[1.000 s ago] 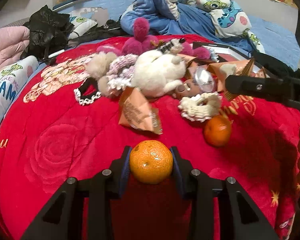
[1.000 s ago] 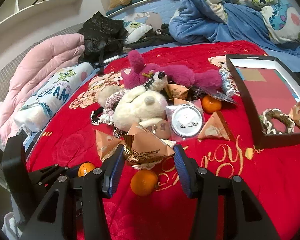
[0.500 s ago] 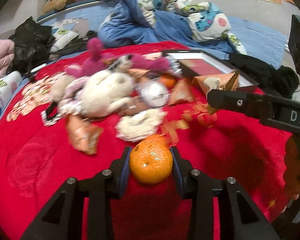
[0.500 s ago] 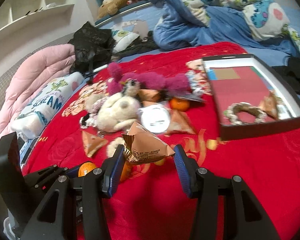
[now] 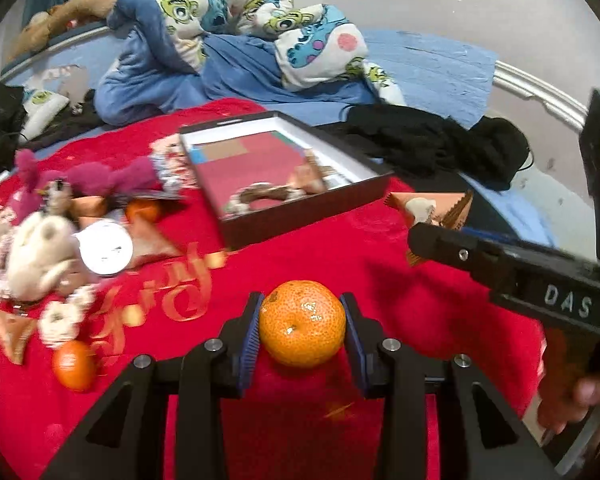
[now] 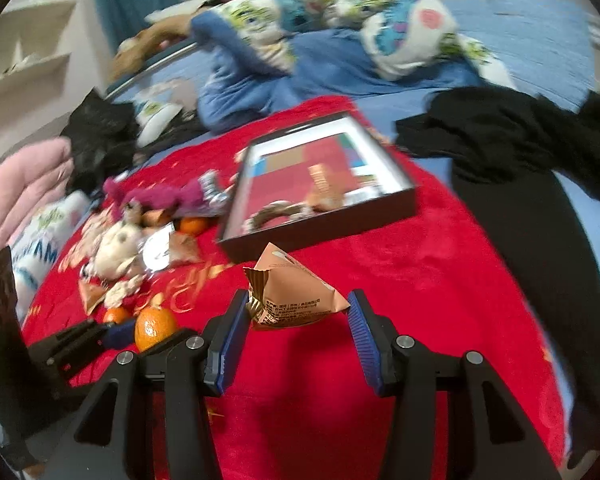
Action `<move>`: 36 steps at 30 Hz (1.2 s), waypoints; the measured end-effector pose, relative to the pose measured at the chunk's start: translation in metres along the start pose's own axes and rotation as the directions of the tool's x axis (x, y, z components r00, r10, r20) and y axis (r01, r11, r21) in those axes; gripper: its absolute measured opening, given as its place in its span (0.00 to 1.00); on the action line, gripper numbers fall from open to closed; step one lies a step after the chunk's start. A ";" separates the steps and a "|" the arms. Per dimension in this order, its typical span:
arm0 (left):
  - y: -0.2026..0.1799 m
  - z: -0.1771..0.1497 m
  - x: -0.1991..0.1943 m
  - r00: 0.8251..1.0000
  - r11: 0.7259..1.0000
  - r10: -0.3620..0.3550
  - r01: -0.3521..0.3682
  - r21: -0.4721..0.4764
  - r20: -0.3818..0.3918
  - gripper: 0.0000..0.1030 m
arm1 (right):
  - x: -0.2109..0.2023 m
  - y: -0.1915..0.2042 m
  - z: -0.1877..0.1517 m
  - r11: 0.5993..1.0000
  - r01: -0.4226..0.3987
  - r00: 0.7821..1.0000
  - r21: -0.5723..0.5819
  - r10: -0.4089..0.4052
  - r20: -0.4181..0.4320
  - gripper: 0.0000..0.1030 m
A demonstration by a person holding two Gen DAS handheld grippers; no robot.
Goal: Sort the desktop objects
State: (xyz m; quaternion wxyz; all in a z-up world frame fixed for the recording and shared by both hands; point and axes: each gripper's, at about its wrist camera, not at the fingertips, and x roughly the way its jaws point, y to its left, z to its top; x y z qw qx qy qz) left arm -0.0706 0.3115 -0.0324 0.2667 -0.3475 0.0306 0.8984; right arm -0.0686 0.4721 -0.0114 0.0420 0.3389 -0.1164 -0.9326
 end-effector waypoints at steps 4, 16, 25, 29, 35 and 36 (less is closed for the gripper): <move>-0.024 0.004 0.012 1.000 1.000 -0.018 0.018 0.012 -0.005 0.38 | -0.013 -0.019 -0.001 0.999 0.017 1.000 0.029 -0.018 0.025 0.46; -0.011 0.007 0.016 1.000 1.000 -0.016 0.016 -0.017 -0.019 0.38 | -0.016 -0.032 -0.001 0.998 0.027 0.999 0.057 -0.029 0.031 0.46; 0.006 0.025 0.014 1.000 0.999 0.007 -0.006 -0.037 0.023 0.38 | -0.002 -0.017 0.006 0.998 0.026 0.998 0.061 -0.029 0.053 0.46; 0.011 0.036 0.020 0.999 0.999 -0.009 0.011 -0.042 0.042 0.38 | 0.005 -0.014 0.010 0.998 0.037 0.997 0.044 -0.039 0.060 0.46; 0.013 0.064 0.032 0.997 1.000 -0.018 0.019 -0.018 0.081 0.38 | 0.017 -0.024 0.023 0.998 0.035 0.997 0.057 -0.039 0.072 0.46; 0.013 0.068 0.035 0.996 1.000 -0.018 0.019 -0.015 0.082 0.38 | 0.019 -0.026 0.027 0.997 0.032 0.996 0.064 -0.037 0.077 0.46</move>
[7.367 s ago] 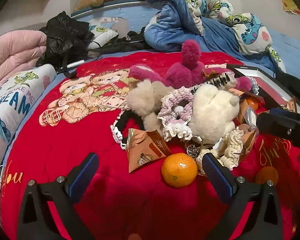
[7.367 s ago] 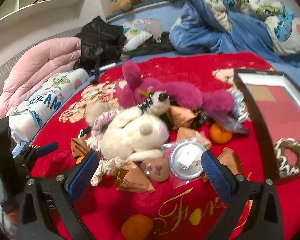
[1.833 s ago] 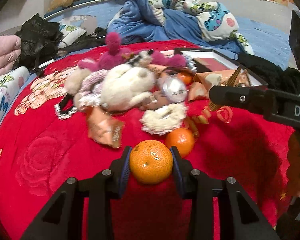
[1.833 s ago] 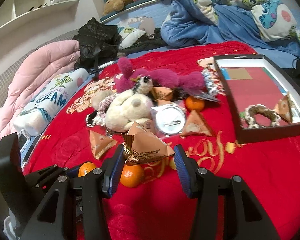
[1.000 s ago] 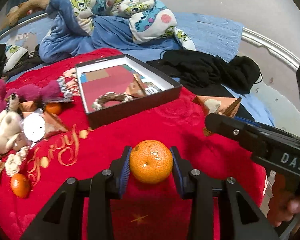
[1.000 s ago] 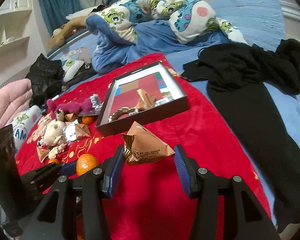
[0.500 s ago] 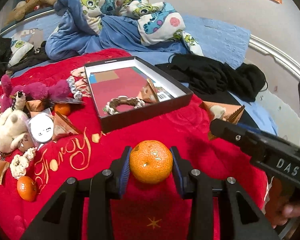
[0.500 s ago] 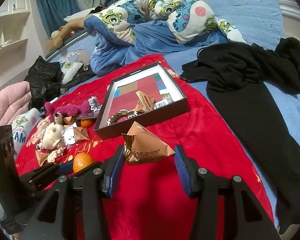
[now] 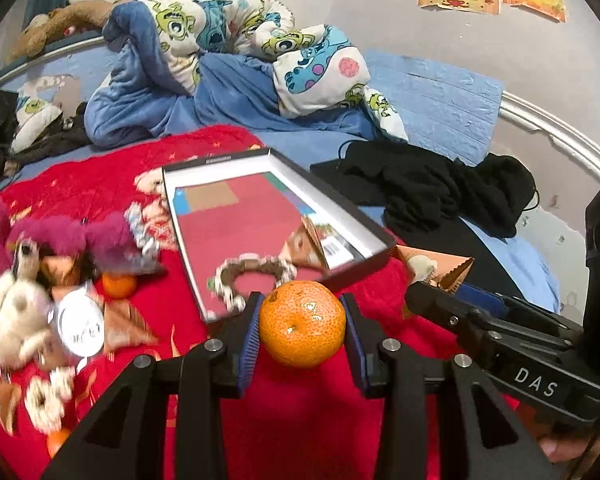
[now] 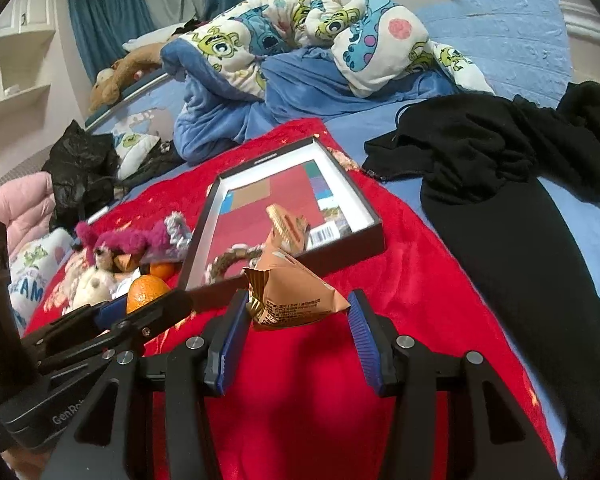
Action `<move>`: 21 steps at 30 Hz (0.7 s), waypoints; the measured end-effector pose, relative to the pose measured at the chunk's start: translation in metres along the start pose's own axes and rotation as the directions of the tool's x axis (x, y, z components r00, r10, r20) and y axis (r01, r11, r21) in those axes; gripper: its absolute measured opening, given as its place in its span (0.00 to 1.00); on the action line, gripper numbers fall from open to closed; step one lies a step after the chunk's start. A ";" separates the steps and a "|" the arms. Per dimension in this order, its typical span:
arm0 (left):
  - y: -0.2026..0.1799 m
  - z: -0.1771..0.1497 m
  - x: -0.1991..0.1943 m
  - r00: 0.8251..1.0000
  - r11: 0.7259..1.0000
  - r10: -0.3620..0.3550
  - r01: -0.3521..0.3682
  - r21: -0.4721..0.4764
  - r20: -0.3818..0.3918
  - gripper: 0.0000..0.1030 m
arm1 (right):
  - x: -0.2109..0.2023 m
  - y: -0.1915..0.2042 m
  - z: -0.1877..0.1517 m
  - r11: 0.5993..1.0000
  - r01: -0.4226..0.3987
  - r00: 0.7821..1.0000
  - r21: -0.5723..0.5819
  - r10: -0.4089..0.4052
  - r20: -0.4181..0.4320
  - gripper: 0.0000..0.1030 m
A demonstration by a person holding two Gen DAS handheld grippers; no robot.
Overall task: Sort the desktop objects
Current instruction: 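Move the orange in left tool over the box while right tool brings the packet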
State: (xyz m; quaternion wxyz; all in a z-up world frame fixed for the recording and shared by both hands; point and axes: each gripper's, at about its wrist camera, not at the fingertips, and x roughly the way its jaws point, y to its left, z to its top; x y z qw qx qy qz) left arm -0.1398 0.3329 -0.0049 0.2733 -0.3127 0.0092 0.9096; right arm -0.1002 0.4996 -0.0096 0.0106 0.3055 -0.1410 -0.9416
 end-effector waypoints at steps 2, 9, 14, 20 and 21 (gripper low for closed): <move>0.004 0.012 0.012 1.000 1.000 -0.022 0.022 -0.014 -0.002 0.38 | 0.007 -0.003 0.009 1.000 -0.004 1.000 0.014 0.004 0.006 0.46; 0.020 0.043 0.065 0.999 0.999 0.003 -0.005 -0.046 -0.039 0.38 | 0.043 -0.004 0.047 0.998 -0.032 0.999 0.047 0.031 0.024 0.46; 0.048 0.059 0.105 0.996 0.996 0.047 -0.052 -0.069 -0.071 0.38 | 0.081 0.000 0.079 0.999 -0.027 1.000 0.023 0.027 0.007 0.46; 0.060 0.059 0.131 0.997 0.998 0.049 -0.051 -0.033 -0.063 0.38 | 0.133 0.004 0.090 0.999 0.011 0.998 -0.032 -0.013 -0.063 0.46; 0.061 0.057 0.132 0.997 0.998 0.053 -0.055 -0.031 -0.061 0.38 | 0.138 0.003 0.090 0.999 0.008 0.997 -0.033 -0.010 -0.070 0.46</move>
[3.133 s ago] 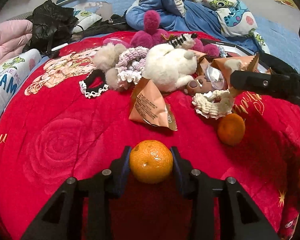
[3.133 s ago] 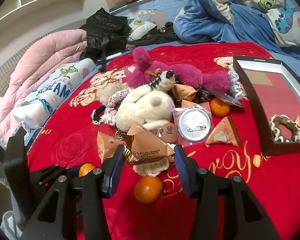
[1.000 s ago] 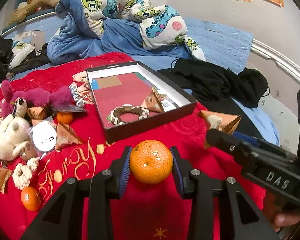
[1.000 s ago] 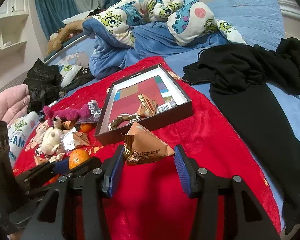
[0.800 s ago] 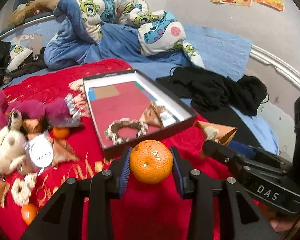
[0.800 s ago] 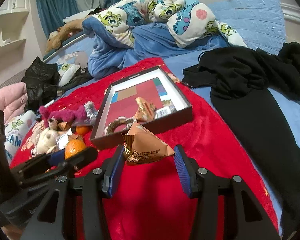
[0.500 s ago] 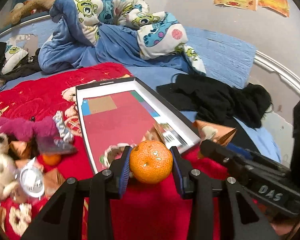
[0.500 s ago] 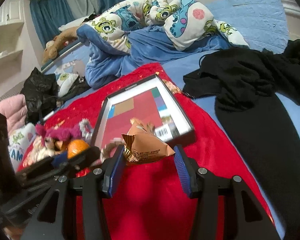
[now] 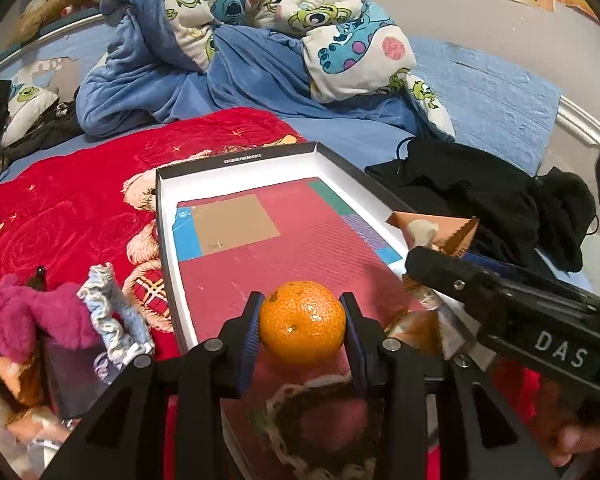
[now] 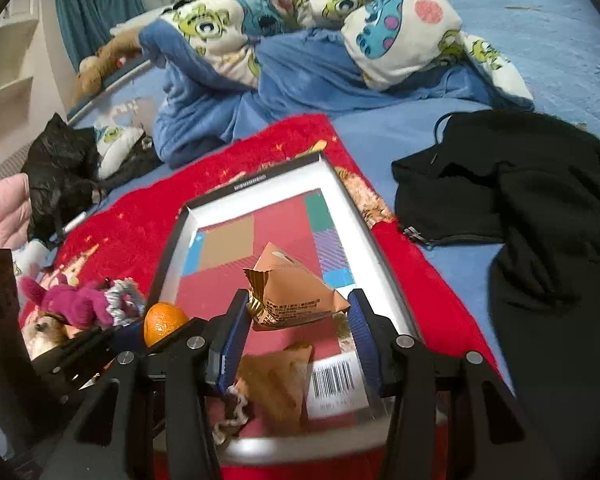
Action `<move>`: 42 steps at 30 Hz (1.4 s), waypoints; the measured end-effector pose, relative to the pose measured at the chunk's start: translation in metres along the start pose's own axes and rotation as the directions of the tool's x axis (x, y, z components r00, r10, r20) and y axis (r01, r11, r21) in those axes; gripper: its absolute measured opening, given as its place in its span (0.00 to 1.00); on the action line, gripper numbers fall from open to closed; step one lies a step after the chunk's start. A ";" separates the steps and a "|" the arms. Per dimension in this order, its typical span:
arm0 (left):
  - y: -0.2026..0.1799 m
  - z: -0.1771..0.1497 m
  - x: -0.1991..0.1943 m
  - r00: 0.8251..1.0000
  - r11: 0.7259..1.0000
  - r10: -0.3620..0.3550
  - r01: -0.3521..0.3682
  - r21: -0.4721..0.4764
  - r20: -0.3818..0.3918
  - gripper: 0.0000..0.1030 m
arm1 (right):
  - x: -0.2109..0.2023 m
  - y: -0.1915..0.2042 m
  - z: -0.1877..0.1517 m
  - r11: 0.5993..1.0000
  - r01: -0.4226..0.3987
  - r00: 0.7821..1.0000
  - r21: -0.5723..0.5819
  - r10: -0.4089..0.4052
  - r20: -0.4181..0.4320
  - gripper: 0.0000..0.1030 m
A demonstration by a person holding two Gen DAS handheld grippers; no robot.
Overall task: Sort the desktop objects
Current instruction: 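Move the orange in left tool over the box while right tool brings the packet, then open left tool to drop the orange while right tool drops the Choco Magic packet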
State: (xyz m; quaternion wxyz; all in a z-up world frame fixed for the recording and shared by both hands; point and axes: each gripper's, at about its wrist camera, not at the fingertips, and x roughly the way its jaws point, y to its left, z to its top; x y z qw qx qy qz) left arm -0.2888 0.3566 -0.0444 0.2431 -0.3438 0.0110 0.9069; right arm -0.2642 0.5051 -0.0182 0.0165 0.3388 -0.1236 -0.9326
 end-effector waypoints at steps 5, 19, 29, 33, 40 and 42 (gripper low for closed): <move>0.003 -0.004 0.002 1.000 1.000 0.006 -0.006 0.006 0.015 0.38 | 0.018 -0.001 -0.005 1.000 0.016 1.000 0.017 -0.015 -0.025 0.46; 0.000 -0.015 0.014 0.999 0.999 0.038 -0.037 0.035 -0.030 0.38 | 0.034 0.005 -0.020 0.999 0.035 0.998 -0.003 -0.035 -0.046 0.45; -0.002 -0.015 0.014 0.998 0.997 0.056 -0.054 0.052 -0.036 0.38 | 0.029 0.009 -0.023 0.998 0.042 0.999 -0.035 -0.043 -0.025 0.46; -0.005 -0.014 0.009 0.997 0.995 0.077 -0.076 0.068 -0.023 0.38 | 0.022 0.012 -0.024 0.997 0.059 0.998 -0.049 -0.058 0.010 0.47; -0.015 -0.014 -0.004 0.999 0.993 0.036 -0.037 0.112 0.014 0.83 | 0.008 0.018 -0.023 0.996 0.062 0.997 -0.071 -0.058 0.056 0.74; -0.022 -0.013 -0.007 1.000 0.990 0.016 -0.018 0.139 0.013 1.00 | 0.003 0.019 -0.022 0.995 0.060 0.996 -0.077 -0.056 0.062 0.89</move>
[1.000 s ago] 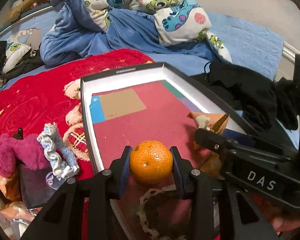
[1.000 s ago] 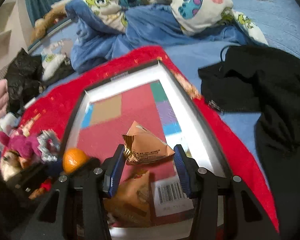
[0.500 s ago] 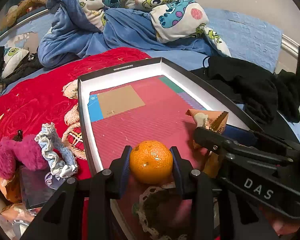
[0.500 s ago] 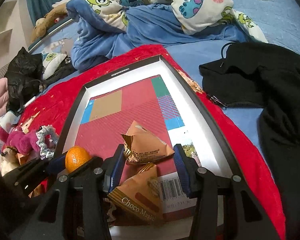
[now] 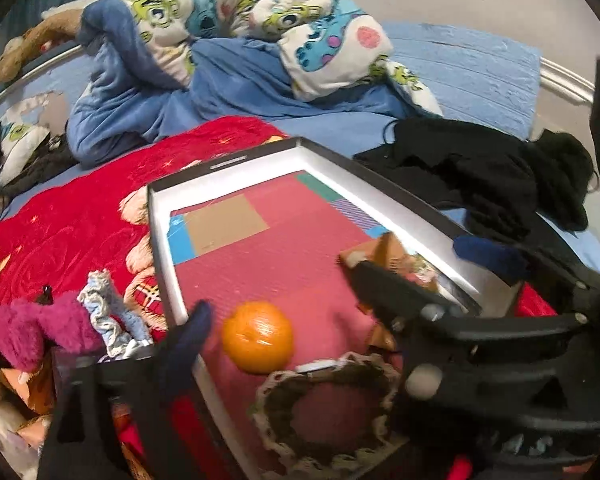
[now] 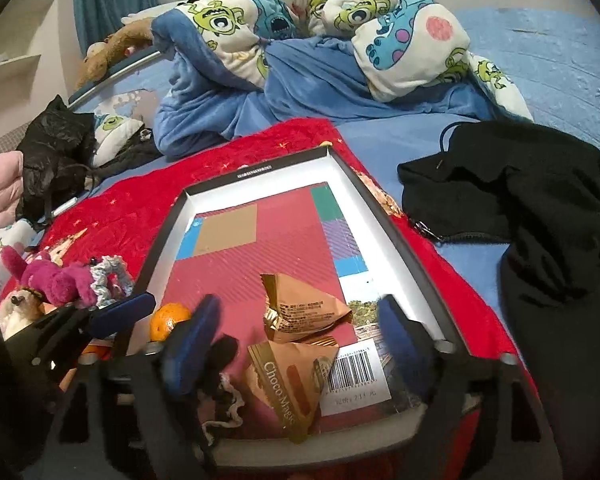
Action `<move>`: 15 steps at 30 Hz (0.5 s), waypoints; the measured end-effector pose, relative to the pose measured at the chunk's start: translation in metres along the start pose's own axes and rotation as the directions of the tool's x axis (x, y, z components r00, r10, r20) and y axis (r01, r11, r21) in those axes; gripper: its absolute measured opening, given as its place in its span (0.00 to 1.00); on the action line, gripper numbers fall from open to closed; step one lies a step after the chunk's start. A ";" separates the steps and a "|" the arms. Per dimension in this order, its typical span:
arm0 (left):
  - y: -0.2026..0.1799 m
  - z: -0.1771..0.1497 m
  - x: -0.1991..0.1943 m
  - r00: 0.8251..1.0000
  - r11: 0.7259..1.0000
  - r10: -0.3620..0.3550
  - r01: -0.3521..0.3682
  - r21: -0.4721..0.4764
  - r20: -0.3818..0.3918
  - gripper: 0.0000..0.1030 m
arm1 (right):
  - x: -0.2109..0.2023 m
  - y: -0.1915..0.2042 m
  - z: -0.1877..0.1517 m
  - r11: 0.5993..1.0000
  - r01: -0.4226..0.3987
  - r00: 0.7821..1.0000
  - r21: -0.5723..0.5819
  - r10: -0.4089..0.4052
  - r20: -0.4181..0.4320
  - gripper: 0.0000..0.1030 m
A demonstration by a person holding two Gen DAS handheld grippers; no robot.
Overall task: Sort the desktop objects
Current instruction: 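Open left tool to drop the orange while right tool drops the Choco Magic packet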
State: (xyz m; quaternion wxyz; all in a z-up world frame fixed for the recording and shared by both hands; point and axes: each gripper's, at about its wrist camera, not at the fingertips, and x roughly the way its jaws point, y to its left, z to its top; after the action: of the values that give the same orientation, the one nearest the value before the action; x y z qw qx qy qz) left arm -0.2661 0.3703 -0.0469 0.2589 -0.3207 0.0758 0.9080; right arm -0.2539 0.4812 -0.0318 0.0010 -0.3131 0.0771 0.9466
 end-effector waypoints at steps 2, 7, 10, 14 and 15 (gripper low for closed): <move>-0.006 0.001 -0.003 1.000 1.000 -0.016 0.016 0.020 0.013 1.00 | -0.005 0.000 0.001 1.000 0.011 1.000 -0.010 -0.011 0.027 0.94; -0.013 0.005 -0.010 1.000 0.999 -0.003 0.002 0.032 0.026 1.00 | -0.010 -0.003 0.002 1.000 0.000 0.999 0.002 0.000 0.046 1.00; -0.010 0.006 -0.011 1.000 1.000 0.004 -0.004 0.020 0.030 1.00 | -0.012 -0.006 0.002 1.000 -0.023 0.999 0.014 0.023 0.046 1.00; -0.008 0.006 -0.011 1.000 1.000 0.005 -0.005 0.006 0.030 1.00 | -0.014 -0.007 0.002 1.000 -0.022 0.999 0.020 0.021 0.048 1.00; -0.008 0.006 -0.012 1.000 1.000 0.009 -0.009 0.007 0.026 1.00 | -0.014 -0.007 0.002 1.000 -0.022 0.999 0.020 0.021 0.048 1.00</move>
State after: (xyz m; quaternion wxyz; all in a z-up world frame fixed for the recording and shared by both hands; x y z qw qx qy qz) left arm -0.2575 0.3738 -0.0343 0.2571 -0.3074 0.0770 0.9129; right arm -0.2432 0.4887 -0.0225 -0.0039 -0.2893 0.0902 0.9530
